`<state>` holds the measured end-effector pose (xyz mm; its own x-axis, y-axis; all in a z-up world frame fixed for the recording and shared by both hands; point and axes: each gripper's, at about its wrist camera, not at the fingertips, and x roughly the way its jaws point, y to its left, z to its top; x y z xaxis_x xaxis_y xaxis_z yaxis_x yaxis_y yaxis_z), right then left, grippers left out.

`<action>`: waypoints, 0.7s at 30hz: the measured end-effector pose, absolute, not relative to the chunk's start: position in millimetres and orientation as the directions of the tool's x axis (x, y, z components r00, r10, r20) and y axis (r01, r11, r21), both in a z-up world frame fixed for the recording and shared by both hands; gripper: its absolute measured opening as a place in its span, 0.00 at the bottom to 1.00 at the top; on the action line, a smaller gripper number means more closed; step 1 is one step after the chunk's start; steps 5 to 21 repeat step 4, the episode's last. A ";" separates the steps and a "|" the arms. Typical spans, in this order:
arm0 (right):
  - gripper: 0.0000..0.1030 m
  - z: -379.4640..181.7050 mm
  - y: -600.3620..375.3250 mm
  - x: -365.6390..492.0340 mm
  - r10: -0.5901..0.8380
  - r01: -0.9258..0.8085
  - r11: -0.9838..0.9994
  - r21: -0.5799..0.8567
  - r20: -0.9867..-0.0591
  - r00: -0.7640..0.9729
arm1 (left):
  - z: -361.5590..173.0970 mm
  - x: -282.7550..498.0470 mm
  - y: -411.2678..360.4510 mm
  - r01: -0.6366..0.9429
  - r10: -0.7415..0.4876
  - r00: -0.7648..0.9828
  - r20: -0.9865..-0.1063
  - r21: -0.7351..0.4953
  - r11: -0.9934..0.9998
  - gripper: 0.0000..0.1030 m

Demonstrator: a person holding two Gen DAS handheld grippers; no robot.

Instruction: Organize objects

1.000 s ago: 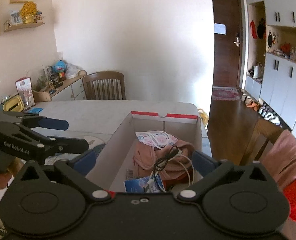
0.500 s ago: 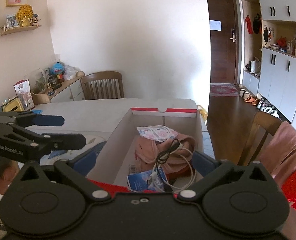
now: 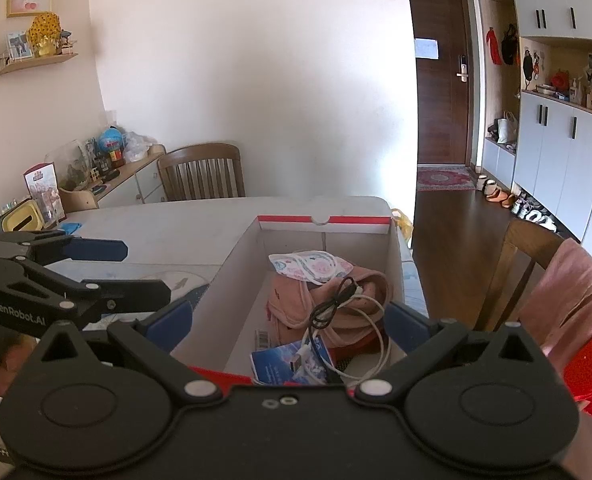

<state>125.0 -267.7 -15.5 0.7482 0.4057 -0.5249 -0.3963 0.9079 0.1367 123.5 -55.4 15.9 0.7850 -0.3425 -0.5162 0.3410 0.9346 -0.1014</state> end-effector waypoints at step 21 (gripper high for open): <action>0.99 -16.4 -267.2 125.6 0.404 -0.393 0.909 0.140 -0.531 0.745 | 15.8 123.3 -55.4 0.343 -0.344 0.784 -0.517 -0.102 0.934 1.00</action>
